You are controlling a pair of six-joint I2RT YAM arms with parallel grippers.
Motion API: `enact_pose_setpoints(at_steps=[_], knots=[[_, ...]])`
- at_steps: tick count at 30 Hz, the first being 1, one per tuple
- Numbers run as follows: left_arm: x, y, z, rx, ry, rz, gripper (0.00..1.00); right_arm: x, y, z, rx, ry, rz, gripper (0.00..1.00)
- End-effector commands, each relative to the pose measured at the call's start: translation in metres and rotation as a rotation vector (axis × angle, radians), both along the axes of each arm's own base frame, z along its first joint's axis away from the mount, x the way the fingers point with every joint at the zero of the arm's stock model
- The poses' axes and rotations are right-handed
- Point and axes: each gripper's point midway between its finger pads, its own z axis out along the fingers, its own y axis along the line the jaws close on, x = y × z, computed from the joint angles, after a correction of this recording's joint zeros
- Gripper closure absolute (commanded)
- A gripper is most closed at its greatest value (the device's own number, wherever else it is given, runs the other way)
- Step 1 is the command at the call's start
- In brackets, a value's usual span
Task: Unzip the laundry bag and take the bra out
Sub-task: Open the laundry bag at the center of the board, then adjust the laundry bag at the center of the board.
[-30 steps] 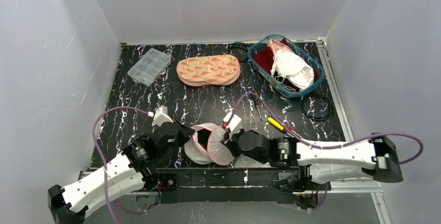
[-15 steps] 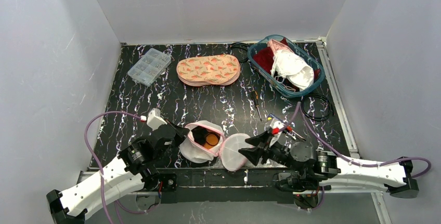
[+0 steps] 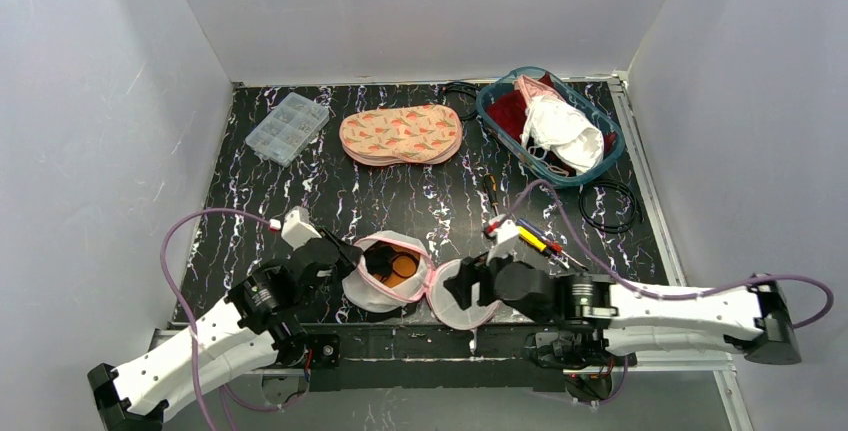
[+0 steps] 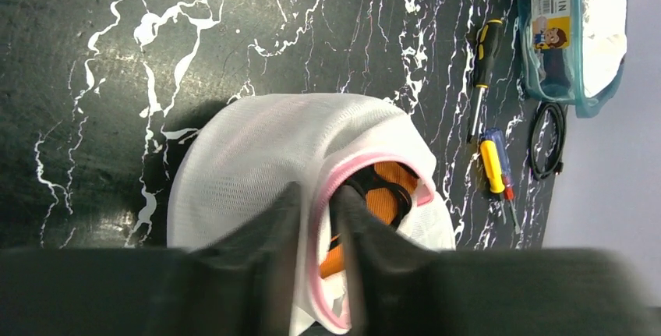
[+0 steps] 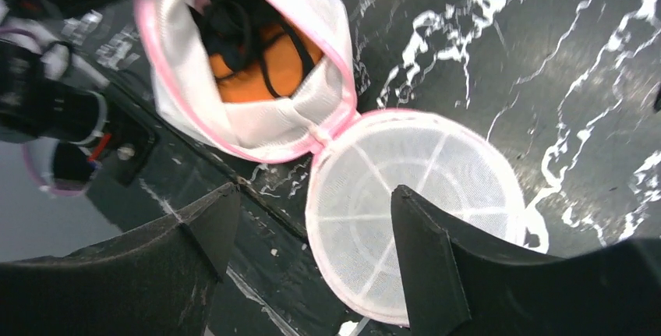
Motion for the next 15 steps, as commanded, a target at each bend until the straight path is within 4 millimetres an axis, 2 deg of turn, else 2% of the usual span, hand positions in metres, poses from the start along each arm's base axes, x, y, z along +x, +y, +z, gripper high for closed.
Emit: enact_pose_setpoints(at_steps=[1, 3, 5, 7, 9, 12, 15], knots=[[-0.004, 0.010, 0.011, 0.106, -0.014, -0.050, 0.61, 0.003, 0.021, -0.023, -0.016, 0.102, -0.091, 0.21], [-0.006, 0.016, 0.016, 0.179, -0.016, -0.085, 0.40, 0.005, 0.032, -0.024, 0.025, 0.109, -0.103, 0.21], [-0.007, 0.023, 0.025, 0.270, -0.022, -0.126, 0.30, 0.008, 0.040, -0.026, 0.046, 0.103, -0.116, 0.21], [-0.004, 0.024, 0.038, 0.374, -0.045, -0.199, 0.24, 0.011, 0.045, -0.029, 0.045, 0.098, -0.120, 0.21], [0.000, 0.012, 0.048, 0.451, -0.079, -0.320, 0.21, 0.015, 0.051, -0.028, 0.066, 0.093, -0.122, 0.21], [0.002, -0.008, 0.052, 0.571, -0.076, -0.527, 0.17, 0.018, 0.054, -0.028, 0.091, 0.095, -0.117, 0.21], [0.001, -0.013, 0.051, 0.719, -0.010, -0.697, 0.16, 0.013, 0.053, -0.026, 0.104, 0.096, -0.081, 0.21]])
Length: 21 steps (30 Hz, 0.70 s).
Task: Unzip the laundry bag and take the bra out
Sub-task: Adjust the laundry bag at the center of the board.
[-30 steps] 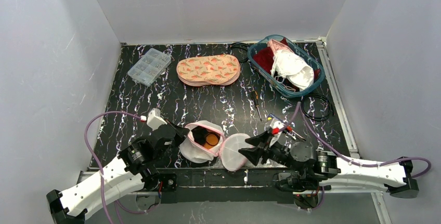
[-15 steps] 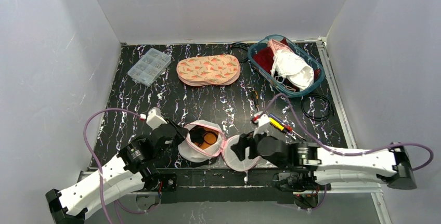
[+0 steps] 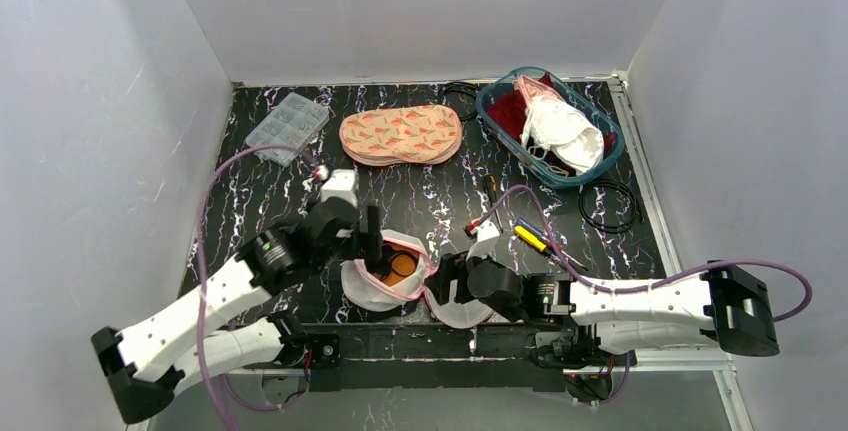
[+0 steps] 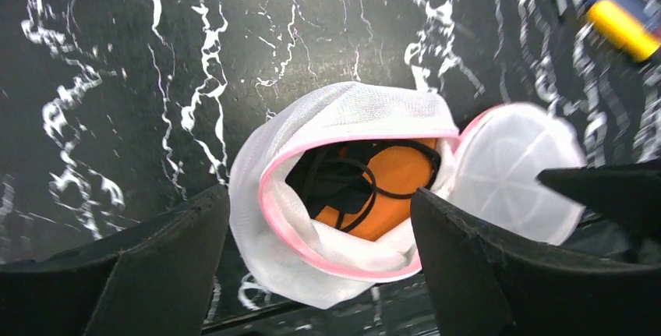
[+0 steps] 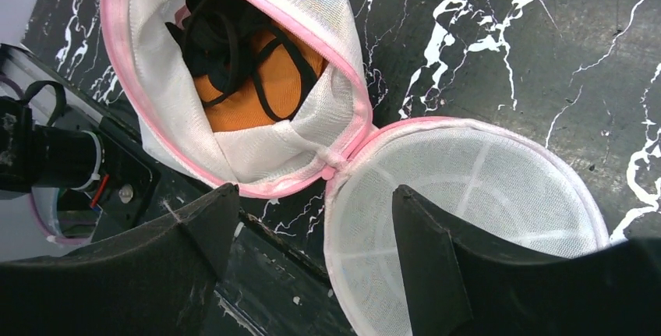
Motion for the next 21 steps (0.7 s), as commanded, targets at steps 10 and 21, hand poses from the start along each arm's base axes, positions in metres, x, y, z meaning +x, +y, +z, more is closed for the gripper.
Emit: enact_pose_setpoints(at_steps=[10, 21], knots=[[0.014, -0.025, -0.026, 0.556, 0.106, -0.663, 0.18, -0.023, -0.009, 0.011, 0.097, -0.019, 0.170, 0.21], [0.045, -0.021, -0.050, 0.663, 0.139, -0.649, 0.58, -0.030, -0.001, 0.010, 0.100, -0.007, 0.223, 0.22]])
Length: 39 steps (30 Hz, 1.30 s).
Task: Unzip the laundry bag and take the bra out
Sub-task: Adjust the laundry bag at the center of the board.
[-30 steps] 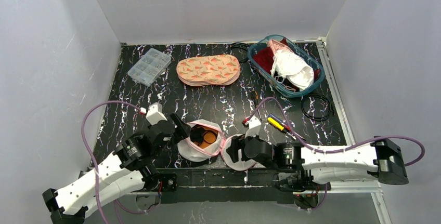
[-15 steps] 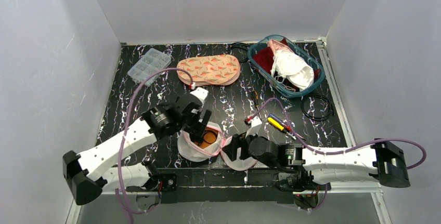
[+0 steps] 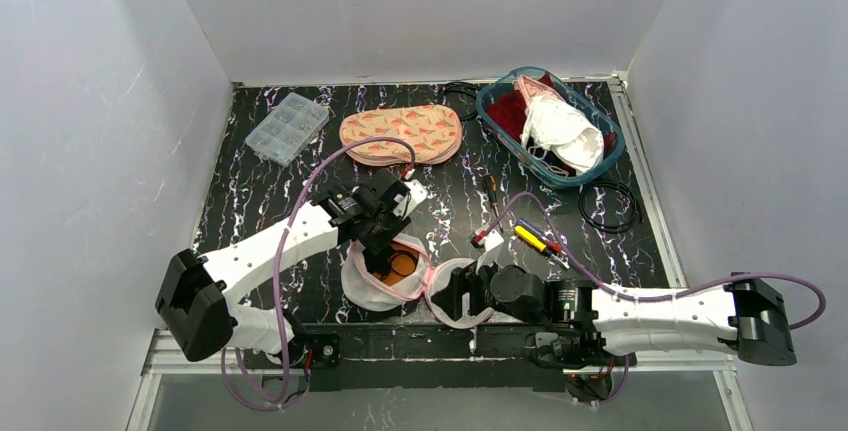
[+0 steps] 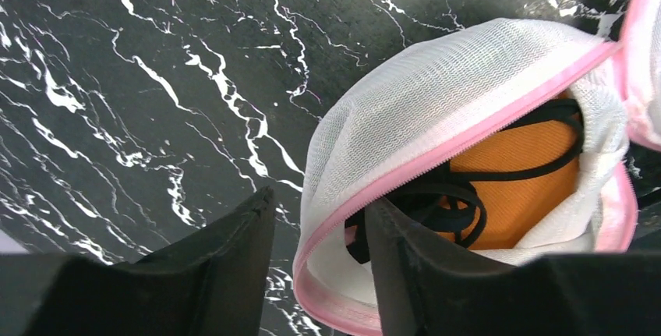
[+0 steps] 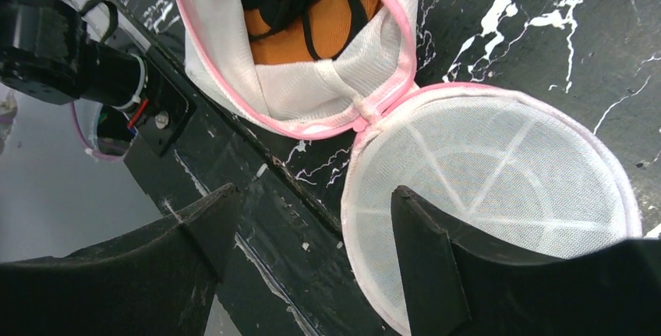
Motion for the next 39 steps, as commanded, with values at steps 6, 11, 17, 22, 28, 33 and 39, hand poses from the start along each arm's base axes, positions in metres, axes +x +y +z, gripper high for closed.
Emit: enact_pose_setpoints(at_steps=[6, 11, 17, 22, 28, 33, 39], knots=[[0.007, -0.002, 0.017, -0.061, -0.054, 0.054, 1.00, 0.017, 0.010, 0.006, 0.011, -0.014, -0.094, 0.21], [-0.006, -0.007, 0.033, -0.277, -0.078, 0.209, 1.00, 0.038, 0.013, 0.014, 0.059, -0.008, -0.218, 0.21], [-0.023, -0.006, 0.028, -0.506, -0.070, 0.415, 1.00, 0.056, 0.034, 0.007, 0.127, 0.087, -0.217, 0.22], [-0.029, 0.000, 0.024, -0.588, -0.066, 0.523, 1.00, 0.059, 0.051, -0.005, 0.084, 0.095, -0.186, 0.22], [-0.032, 0.004, 0.021, -0.590, -0.060, 0.559, 1.00, 0.058, 0.052, -0.026, 0.021, 0.139, -0.201, 0.30], [-0.035, 0.006, 0.015, -0.589, -0.049, 0.571, 1.00, 0.062, 0.044, -0.052, -0.079, 0.155, -0.238, 0.44], [-0.039, 0.005, 0.012, -0.600, -0.032, 0.574, 1.00, 0.069, 0.039, -0.074, -0.162, 0.164, -0.266, 0.61]])
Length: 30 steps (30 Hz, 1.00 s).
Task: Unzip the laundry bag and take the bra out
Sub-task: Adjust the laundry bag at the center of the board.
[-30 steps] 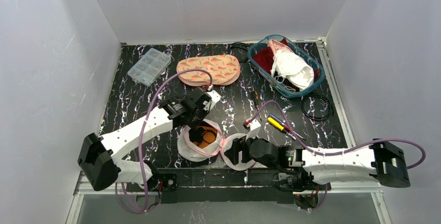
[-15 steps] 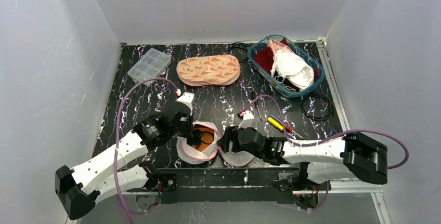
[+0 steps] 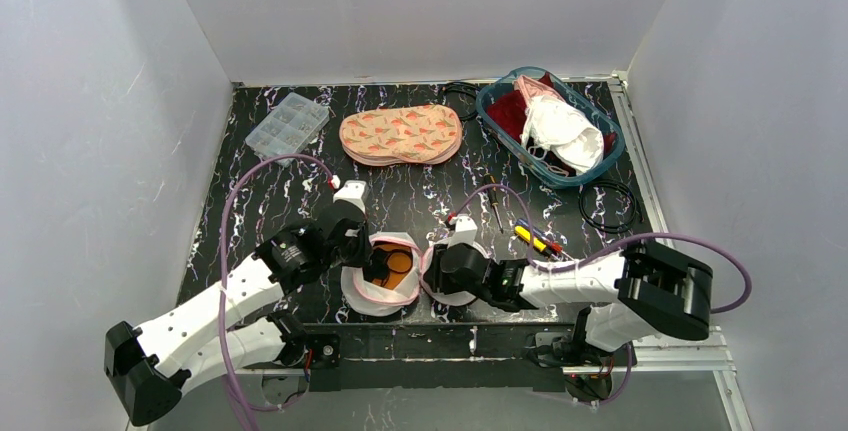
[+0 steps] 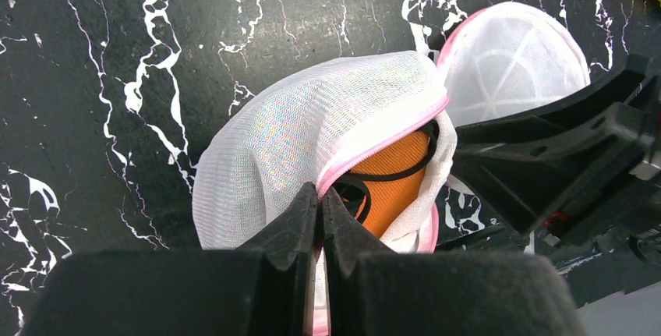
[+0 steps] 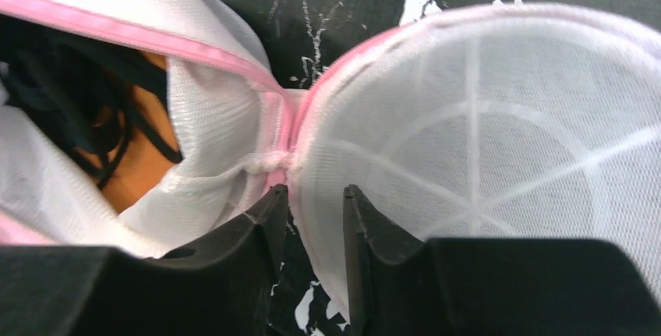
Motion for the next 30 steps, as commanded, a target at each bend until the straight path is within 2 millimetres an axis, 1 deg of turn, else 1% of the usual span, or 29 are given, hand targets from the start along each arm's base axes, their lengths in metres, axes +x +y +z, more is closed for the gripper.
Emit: enact_pose_setpoints(at_steps=[1, 5, 7, 8, 11, 12, 13, 15, 16, 17, 19, 21, 23, 24, 26, 27, 28, 29, 30], knots=[[-0.003, 0.004, 0.000, -0.022, -0.002, 0.021, 1.00, 0.013, 0.002, 0.000, -0.031, -0.014, -0.046, 0.61], [-0.006, 0.004, -0.004, -0.027, 0.007, 0.017, 1.00, 0.013, -0.001, -0.011, -0.099, -0.013, -0.033, 0.55], [-0.007, 0.003, -0.006, -0.029, 0.013, 0.015, 1.00, 0.013, -0.003, -0.019, -0.142, -0.008, -0.026, 0.58], [-0.007, 0.003, -0.007, -0.030, 0.017, 0.013, 1.00, 0.012, -0.006, -0.024, -0.167, -0.004, -0.023, 0.61], [-0.008, 0.001, -0.009, -0.034, 0.025, 0.009, 1.00, 0.012, -0.013, -0.034, -0.225, 0.003, -0.021, 0.78], [-0.008, 0.000, -0.009, -0.039, 0.027, 0.008, 1.00, 0.012, -0.016, -0.036, -0.242, 0.001, -0.024, 0.86], [-0.008, -0.001, -0.009, -0.047, 0.028, 0.006, 1.00, 0.013, -0.019, -0.037, -0.258, -0.002, -0.030, 0.97], [-0.009, -0.006, -0.009, -0.063, 0.036, -0.002, 1.00, 0.016, -0.029, -0.037, -0.291, -0.018, -0.052, 0.99], [-0.009, -0.008, -0.009, -0.073, 0.039, -0.004, 1.00, 0.018, -0.032, -0.034, -0.292, -0.032, -0.063, 0.99], [-0.008, -0.011, -0.009, -0.085, 0.040, -0.009, 1.00, 0.019, -0.041, -0.033, -0.320, -0.044, -0.073, 0.99], [-0.008, -0.018, -0.008, -0.113, 0.046, -0.016, 1.00, 0.025, -0.052, -0.022, -0.336, -0.079, -0.096, 0.99], [-0.007, -0.026, -0.007, -0.142, 0.055, -0.024, 1.00, 0.031, -0.060, -0.005, -0.326, -0.112, -0.116, 0.99], [-0.004, -0.032, -0.005, -0.163, 0.058, -0.027, 1.00, 0.032, -0.064, 0.013, -0.301, -0.137, -0.112, 0.99], [-0.003, -0.034, -0.005, -0.165, 0.061, -0.022, 1.00, 0.032, -0.065, 0.024, -0.277, -0.149, -0.111, 0.95], [-0.001, -0.033, -0.005, -0.161, 0.059, -0.008, 1.00, 0.032, -0.075, 0.041, -0.255, -0.166, -0.135, 0.60], [0.000, -0.032, -0.006, -0.158, 0.059, 0.002, 1.00, 0.032, -0.082, 0.049, -0.243, -0.172, -0.156, 0.46], [0.001, -0.031, -0.007, -0.159, 0.059, 0.015, 1.00, 0.031, -0.090, 0.054, -0.235, -0.175, -0.177, 0.38], [0.001, -0.030, -0.008, -0.157, 0.058, 0.025, 1.00, 0.030, -0.098, 0.059, -0.216, -0.178, -0.201, 0.32], [0.002, -0.029, -0.009, -0.158, 0.058, 0.038, 1.00, 0.029, -0.106, 0.062, -0.202, -0.171, -0.224, 0.29]])
